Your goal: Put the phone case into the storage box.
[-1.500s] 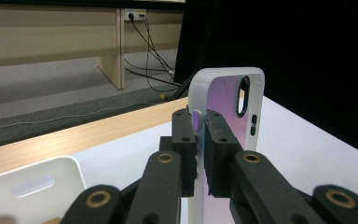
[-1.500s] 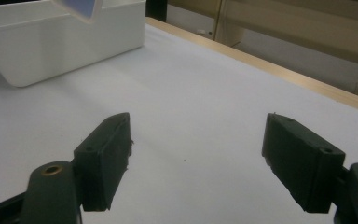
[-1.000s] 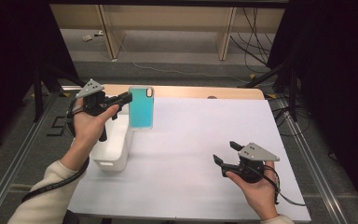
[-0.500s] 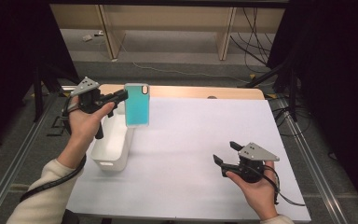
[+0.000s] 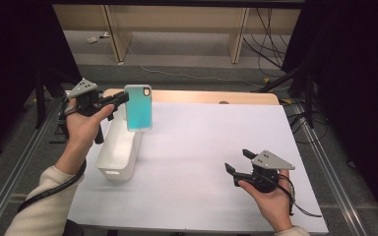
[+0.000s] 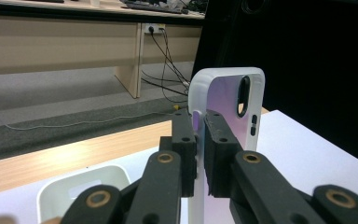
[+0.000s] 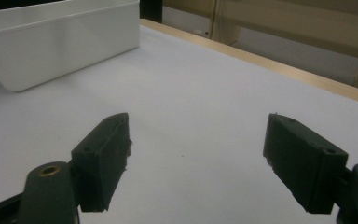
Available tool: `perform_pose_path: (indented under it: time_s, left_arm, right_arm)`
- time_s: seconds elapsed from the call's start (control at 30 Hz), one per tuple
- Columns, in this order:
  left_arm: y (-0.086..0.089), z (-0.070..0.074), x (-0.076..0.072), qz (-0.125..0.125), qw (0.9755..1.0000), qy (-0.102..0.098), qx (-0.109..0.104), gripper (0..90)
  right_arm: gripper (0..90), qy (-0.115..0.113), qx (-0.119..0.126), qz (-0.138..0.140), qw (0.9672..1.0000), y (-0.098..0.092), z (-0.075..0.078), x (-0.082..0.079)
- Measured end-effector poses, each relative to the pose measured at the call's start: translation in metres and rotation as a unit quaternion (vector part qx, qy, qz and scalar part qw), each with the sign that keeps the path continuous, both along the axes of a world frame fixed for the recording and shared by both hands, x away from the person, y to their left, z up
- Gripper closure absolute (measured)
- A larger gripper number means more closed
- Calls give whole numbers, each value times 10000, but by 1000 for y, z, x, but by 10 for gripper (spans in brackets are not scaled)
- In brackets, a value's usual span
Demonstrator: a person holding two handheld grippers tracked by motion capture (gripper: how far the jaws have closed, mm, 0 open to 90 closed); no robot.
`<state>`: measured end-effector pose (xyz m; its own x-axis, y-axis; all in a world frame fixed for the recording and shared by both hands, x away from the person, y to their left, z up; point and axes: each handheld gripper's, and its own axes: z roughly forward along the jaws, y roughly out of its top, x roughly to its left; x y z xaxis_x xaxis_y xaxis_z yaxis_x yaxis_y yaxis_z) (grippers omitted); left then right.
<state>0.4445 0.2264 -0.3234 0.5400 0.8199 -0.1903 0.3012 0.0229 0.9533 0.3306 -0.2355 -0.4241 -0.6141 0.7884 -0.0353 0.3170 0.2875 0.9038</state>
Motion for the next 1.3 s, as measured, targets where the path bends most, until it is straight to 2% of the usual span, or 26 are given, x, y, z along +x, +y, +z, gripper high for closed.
perform_pose_path:
  time_s: [0.03, 0.07, 0.1, 0.2, 0.37, 0.4, 0.47, 0.5, 0.53, 0.57, 0.63, 0.67, 0.7, 0.8, 0.83, 0.93, 1.0, 1.1, 1.17, 1.2, 1.23, 1.3]
  left_arm:
    - [1, 0, 0, 12, 10000, -3, 5, 835]
    - [2, 0, 1, 24, 10000, -16, -15, 835]
    - [3, 1, 1, 41, 10000, -19, 3, 836]
    - [5, 1, 1, 65, 10000, -39, 1, 835]
    - [8, 2, 2, 110, 9999, -48, 2, 835]
    - [8, 2, 2, 121, 9999, -45, -2, 835]
    - [9, 2, 2, 126, 9999, -45, 0, 835]
    - [9, 2, 3, 127, 9999, -46, -3, 835]
    - [9, 2, 3, 125, 9999, -45, -6, 835]
    - [10, 3, 3, 126, 9999, -44, -12, 835]
    - [10, 3, 3, 132, 9999, -47, -10, 835]
    - [11, 3, 3, 141, 9999, -43, -10, 835]
    - [12, 3, 3, 153, 9999, -48, 1, 835]
    - [13, 3, 3, 176, 9998, -45, -24, 835]
    - [14, 3, 3, 183, 9998, -45, -36, 835]
    - [16, 4, 4, 195, 9998, -55, -39, 835]
    - [17, 4, 4, 201, 9998, -41, -37, 835]
    - [18, 3, 4, 198, 9998, -23, -64, 835]
    - [18, 3, 5, 206, 9998, -15, -70, 835]
    - [19, 3, 5, 218, 9997, -17, -83, 835]
    - [19, 3, 5, 216, 9997, -25, -87, 836]
    - [21, 4, 5, 249, 9996, -26, -100, 835]
  right_arm:
    - [241, 5, 7, -1, 10000, 0, 0, 0]
    - [241, -102, 163, 23, 9998, 2, -3, 2]
    - [241, -64, 74, -1, 10000, 1, -2, 1]
    - [241, -78, 59, 9, 10000, 1, -2, 1]
    - [241, -123, 81, 4, 9999, 1, -2, 2]
    - [240, -29, 123, -1, 9999, 1, -2, 1]
    - [240, -17, 144, 0, 9999, 1, -2, 1]
    - [239, -45, 143, -2, 9999, 1, -2, 1]
    - [239, -169, 113, 0, 9998, 1, -3, 2]
    - [238, -65, 146, 1, 9999, 1, -3, 1]
    - [238, -174, 126, 0, 9998, 1, -3, 2]
    - [238, -79, 168, -1, 9998, 2, -3, 1]
    - [238, -204, 166, -25, 9996, 1, -3, 2]
    - [238, -195, 160, -2, 9997, 1, -3, 2]
    - [238, -104, 204, -3, 9997, 1, -3, 1]
    - [237, -65, 211, 23, 9998, 0, -2, 0]
    - [236, -139, 283, -7, 9995, 1, -3, 1]
    - [234, -108, 295, 25, 9995, -1, -2, 0]
    - [234, -84, 297, 42, 9995, -2, -2, -1]
    - [234, -10, 217, 35, 9998, -4, -1, -2]
    - [234, -106, 406, 39, 9991, -2, -3, -1]
    - [234, -76, 361, 2, 9993, -4, -2, -3]
